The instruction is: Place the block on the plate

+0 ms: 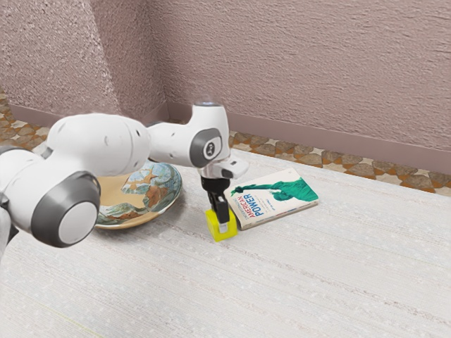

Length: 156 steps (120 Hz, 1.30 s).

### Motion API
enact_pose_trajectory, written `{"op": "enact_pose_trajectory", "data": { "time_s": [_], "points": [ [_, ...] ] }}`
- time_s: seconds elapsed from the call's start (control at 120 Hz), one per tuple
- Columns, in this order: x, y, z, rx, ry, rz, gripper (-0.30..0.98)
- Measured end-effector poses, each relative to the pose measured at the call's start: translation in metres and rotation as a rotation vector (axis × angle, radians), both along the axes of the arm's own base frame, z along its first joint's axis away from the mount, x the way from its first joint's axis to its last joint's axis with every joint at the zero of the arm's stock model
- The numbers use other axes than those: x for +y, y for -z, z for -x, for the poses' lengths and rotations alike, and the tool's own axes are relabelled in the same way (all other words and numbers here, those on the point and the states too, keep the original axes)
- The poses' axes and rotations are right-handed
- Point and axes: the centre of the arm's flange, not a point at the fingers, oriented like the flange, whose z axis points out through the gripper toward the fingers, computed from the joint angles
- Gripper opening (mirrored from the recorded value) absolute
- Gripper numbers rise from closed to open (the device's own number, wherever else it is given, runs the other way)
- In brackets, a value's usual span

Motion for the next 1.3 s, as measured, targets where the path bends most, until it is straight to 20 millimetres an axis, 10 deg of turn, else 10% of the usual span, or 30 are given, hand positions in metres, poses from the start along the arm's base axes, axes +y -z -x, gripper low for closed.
{"op": "enact_pose_trajectory", "data": {
  "time_s": [0.442, 0.808, 0.983, 1.3],
  "points": [
    [-0.001, -0.002, -0.001, -0.014, -0.01, -0.009, 0.32],
    [0.017, -0.192, 0.011, -0.215, -0.018, -0.004, 0.4],
    [0.056, -0.211, 0.019, -0.205, -0.072, -0.033, 0.39],
    [0.19, -0.199, 0.038, -0.145, -0.247, -0.077, 0.39]
  ]
}}
